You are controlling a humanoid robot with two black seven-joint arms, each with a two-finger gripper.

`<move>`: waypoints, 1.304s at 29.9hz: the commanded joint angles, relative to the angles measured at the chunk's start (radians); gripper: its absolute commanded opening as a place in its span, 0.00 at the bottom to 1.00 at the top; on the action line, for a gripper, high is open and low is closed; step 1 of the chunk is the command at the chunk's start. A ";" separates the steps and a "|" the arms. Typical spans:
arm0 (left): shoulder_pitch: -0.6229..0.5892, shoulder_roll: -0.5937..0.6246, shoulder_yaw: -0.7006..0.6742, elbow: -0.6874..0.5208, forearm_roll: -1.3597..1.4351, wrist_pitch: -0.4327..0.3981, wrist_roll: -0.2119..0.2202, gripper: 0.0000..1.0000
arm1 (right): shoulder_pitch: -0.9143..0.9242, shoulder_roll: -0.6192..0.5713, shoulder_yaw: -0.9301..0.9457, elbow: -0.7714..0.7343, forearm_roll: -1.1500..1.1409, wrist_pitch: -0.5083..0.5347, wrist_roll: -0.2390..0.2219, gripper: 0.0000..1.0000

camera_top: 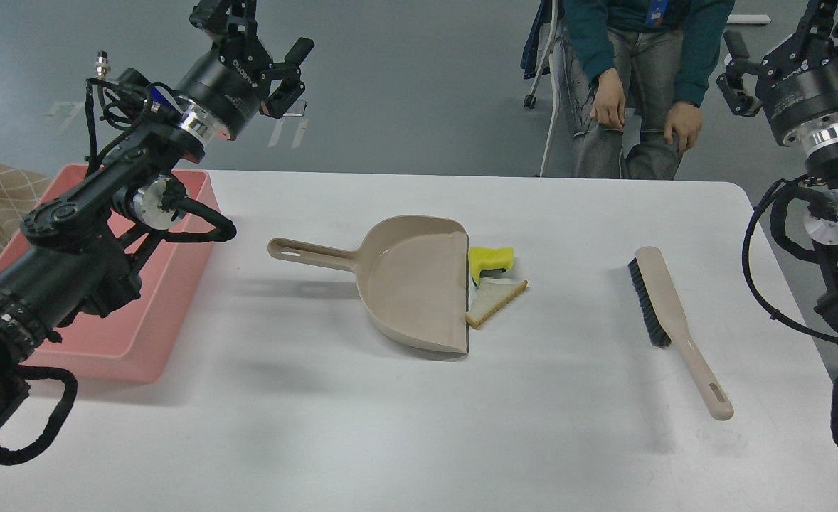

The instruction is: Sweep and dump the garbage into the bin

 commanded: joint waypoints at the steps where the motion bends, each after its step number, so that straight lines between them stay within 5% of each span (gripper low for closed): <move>1: 0.015 0.104 0.051 -0.110 0.003 0.032 0.001 0.98 | 0.000 0.000 -0.005 0.000 0.000 0.000 0.000 1.00; 12: 0.182 0.430 0.053 -0.547 0.246 0.201 0.002 0.98 | 0.011 0.005 -0.040 0.000 0.000 -0.009 0.000 1.00; 17: 0.354 0.546 0.042 -0.748 0.467 0.326 0.005 0.98 | 0.011 0.008 -0.041 0.000 0.000 -0.011 0.000 1.00; 29: 0.589 0.545 0.048 -0.809 0.707 0.431 0.042 0.98 | 0.010 0.009 -0.041 0.000 -0.002 -0.014 0.000 1.00; 39: 0.603 0.306 0.056 -0.647 0.713 0.441 0.065 0.98 | 0.003 0.006 -0.043 -0.002 -0.003 -0.014 0.000 1.00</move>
